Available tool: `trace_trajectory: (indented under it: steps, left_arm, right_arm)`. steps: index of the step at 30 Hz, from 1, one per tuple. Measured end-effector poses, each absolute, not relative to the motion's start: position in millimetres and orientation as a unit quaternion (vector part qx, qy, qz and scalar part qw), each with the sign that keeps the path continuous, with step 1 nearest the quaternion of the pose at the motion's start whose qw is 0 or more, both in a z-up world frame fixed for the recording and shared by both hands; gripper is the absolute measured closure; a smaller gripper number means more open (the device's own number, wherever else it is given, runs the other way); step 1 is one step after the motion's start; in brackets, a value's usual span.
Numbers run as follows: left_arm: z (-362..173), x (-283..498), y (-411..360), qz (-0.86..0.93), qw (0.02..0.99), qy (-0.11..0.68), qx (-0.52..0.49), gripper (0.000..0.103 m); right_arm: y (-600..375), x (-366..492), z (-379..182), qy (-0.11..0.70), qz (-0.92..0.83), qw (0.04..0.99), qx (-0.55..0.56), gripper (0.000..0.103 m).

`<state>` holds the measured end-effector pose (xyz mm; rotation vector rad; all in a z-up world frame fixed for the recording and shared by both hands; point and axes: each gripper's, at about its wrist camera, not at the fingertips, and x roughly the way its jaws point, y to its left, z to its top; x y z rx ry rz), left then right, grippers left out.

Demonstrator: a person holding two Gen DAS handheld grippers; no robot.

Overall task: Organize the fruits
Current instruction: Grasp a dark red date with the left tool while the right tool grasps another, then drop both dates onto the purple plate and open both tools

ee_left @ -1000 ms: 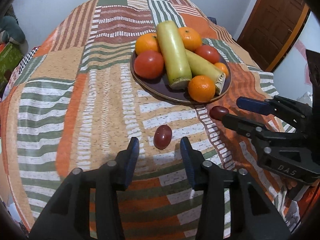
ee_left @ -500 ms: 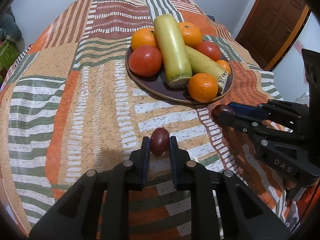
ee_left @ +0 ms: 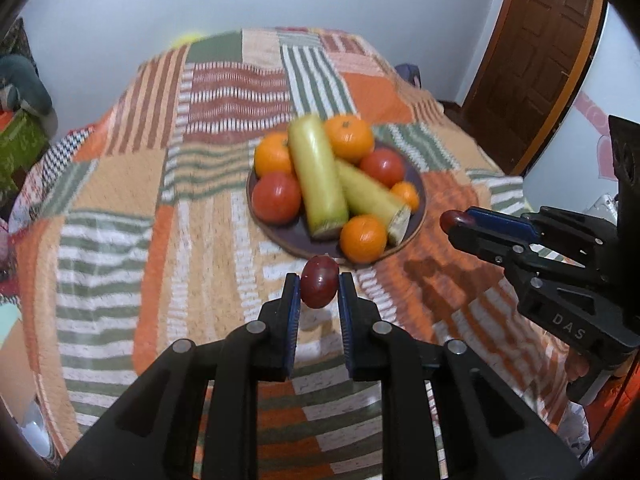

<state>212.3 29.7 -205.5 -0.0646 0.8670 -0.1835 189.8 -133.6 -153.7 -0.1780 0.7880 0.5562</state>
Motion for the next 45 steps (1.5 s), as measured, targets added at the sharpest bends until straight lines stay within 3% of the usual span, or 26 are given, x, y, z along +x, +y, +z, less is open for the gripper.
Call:
trace_trajectory:
  steps: [17,45]
  left_arm:
    - [-163,247,8,-0.098,0.924,0.37,-0.026,0.085]
    - [-221,319,-4,-0.128,0.899,0.42,-0.014,0.084]
  right_arm:
    - [-157,218,-121,0.325,0.25,0.909,-0.067,0.085]
    - [-132,264,-185,0.389,0.281,0.874,-0.081,0.084]
